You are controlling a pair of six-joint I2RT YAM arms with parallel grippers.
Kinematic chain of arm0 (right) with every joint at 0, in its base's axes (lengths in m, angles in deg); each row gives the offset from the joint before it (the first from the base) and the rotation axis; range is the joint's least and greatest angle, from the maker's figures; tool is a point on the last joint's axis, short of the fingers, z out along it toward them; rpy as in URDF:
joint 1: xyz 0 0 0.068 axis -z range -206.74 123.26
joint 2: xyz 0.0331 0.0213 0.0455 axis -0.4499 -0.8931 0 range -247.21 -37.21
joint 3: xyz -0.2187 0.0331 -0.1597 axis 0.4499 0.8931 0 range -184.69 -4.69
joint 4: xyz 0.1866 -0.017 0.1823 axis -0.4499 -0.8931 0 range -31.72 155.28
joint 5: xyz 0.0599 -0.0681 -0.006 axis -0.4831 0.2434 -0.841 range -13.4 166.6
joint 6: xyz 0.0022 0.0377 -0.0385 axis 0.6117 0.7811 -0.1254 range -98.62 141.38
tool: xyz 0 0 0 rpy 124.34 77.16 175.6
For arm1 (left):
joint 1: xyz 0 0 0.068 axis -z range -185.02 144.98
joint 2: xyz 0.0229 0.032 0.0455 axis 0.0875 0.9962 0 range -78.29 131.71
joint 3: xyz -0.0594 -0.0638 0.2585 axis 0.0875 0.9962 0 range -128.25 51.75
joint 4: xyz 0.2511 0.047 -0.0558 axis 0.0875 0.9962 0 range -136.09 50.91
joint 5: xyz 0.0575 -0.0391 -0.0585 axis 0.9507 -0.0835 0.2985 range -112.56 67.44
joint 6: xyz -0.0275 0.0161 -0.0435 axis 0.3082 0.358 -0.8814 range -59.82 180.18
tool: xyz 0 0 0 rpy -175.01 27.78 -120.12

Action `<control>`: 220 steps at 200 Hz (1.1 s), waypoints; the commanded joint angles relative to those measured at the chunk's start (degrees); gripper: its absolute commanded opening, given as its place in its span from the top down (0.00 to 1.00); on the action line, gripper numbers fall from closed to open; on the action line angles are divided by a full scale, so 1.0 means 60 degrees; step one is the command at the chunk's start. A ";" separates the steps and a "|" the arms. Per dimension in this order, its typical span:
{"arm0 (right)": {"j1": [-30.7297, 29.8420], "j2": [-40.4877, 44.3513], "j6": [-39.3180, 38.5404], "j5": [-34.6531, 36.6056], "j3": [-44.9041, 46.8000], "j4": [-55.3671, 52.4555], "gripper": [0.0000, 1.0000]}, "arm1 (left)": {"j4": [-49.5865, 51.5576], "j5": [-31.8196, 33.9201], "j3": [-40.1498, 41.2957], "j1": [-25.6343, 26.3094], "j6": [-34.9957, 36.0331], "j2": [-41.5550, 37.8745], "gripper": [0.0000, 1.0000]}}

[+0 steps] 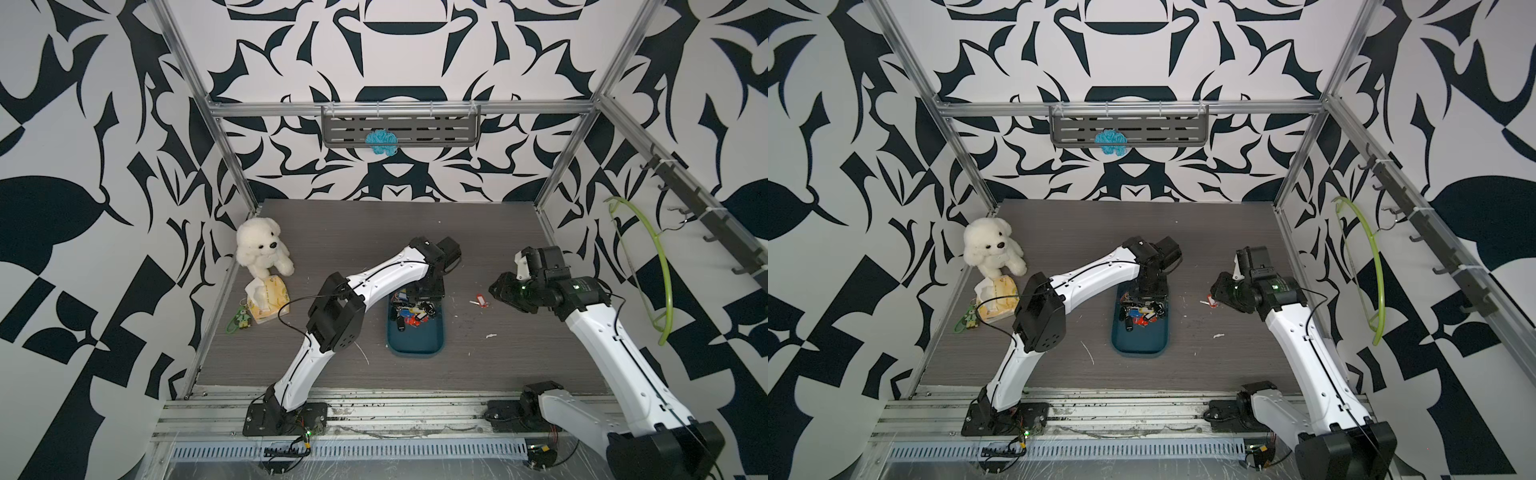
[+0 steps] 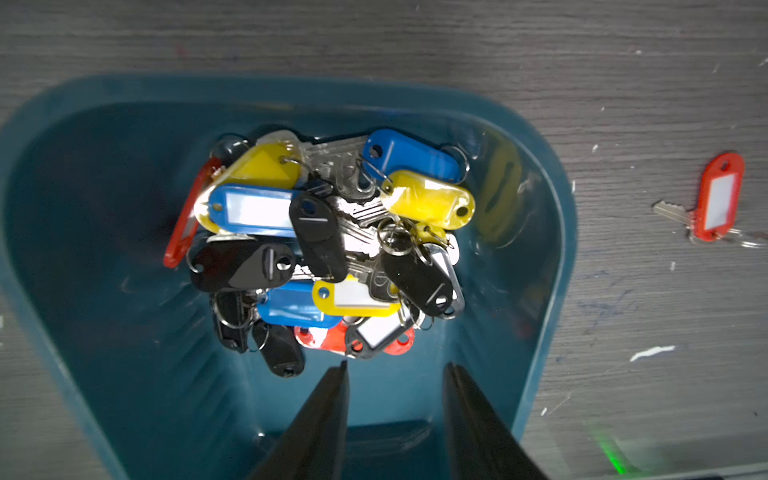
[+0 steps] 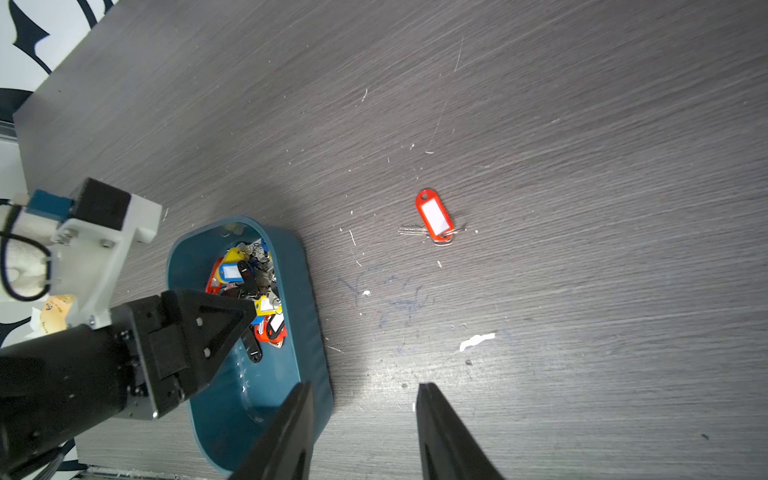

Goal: Take the keys out of the storage box
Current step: Pick up the key from the storage box.

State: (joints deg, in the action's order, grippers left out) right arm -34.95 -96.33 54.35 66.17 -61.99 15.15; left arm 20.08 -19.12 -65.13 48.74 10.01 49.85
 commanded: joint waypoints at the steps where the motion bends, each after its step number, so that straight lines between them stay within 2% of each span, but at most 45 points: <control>1: 0.0046 0.0059 -0.0031 -0.0019 0.0028 -0.0044 0.54 | 0.0104 -0.0284 0.0179 0.0005 -0.0099 0.0259 0.56; 113: 0.0079 0.0184 -0.0118 0.0104 -0.0087 -0.0044 0.54 | -0.0056 -0.0429 0.0407 0.0005 -0.0104 0.0685 0.61; 220: 0.0079 0.0154 -0.0178 0.0003 -0.0136 -0.0081 0.54 | 0.0015 -0.0359 -0.0185 0.0005 0.0083 0.1232 0.63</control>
State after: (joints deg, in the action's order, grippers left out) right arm -34.70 -95.95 54.11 66.28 -61.66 15.12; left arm 19.03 -21.30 -64.56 48.74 9.70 55.70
